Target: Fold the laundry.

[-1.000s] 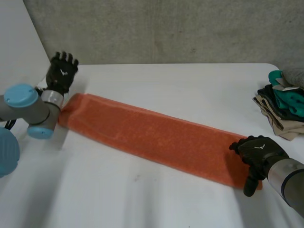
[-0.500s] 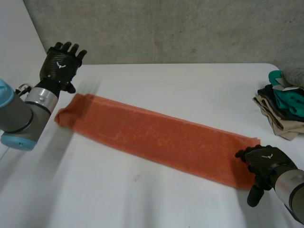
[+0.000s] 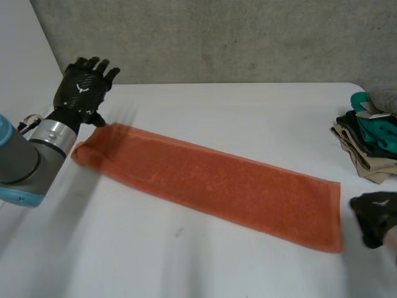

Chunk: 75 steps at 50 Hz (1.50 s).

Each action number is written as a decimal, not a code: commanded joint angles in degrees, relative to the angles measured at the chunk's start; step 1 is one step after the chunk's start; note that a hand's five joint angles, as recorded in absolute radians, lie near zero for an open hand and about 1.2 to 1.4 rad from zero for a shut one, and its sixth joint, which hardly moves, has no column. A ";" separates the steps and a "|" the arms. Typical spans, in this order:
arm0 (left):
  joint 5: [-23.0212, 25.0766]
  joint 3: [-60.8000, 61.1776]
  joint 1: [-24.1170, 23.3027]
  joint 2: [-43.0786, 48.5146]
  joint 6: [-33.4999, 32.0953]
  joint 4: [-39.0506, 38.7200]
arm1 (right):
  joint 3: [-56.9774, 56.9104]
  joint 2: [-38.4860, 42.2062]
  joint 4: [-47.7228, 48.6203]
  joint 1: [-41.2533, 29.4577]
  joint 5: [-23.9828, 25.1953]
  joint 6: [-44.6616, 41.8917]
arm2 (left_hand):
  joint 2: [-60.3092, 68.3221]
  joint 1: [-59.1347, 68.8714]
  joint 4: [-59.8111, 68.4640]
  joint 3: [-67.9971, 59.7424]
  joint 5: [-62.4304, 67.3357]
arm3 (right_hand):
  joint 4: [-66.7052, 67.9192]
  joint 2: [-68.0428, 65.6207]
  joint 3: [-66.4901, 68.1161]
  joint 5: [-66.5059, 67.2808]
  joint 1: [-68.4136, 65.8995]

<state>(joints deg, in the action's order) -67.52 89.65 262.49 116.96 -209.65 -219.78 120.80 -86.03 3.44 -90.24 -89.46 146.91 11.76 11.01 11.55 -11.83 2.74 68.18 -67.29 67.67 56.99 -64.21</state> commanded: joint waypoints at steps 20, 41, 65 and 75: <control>1.95 5.36 -0.31 -7.45 6.62 0.93 | -1.55 -5.38 -12.24 1.83 18.54 14.99 | -1.76 -1.01 -1.55 1.83 -2.74 | -45.89 45.00 -45.39 -44.71 41.92; 1.86 6.94 -2.25 -6.40 6.62 -0.47 | 4.18 3.58 7.54 -7.85 3.86 8.49 | -1.76 -1.01 -1.55 1.83 -2.74 | 10.61 -11.50 11.12 11.80 -14.58; 2.04 8.95 -0.67 -10.96 6.88 0.84 | -10.03 3.13 -3.69 25.73 15.56 -17.32 | -1.76 -1.01 -1.55 1.83 -2.74 | 11.82 -12.71 12.33 13.01 -15.79; 2.57 10.01 0.65 -13.42 7.32 0.84 | -16.82 6.31 -1.07 7.11 11.33 -14.20 | -1.76 -1.01 -1.55 1.83 -2.74 | 11.82 -12.71 12.33 13.01 -15.79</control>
<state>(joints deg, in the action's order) -65.26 99.29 262.36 104.83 -202.66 -218.91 106.91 -80.24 -0.68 -71.01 -76.55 128.03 11.76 11.01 11.55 -11.83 2.74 68.41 -67.29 67.90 56.82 -62.50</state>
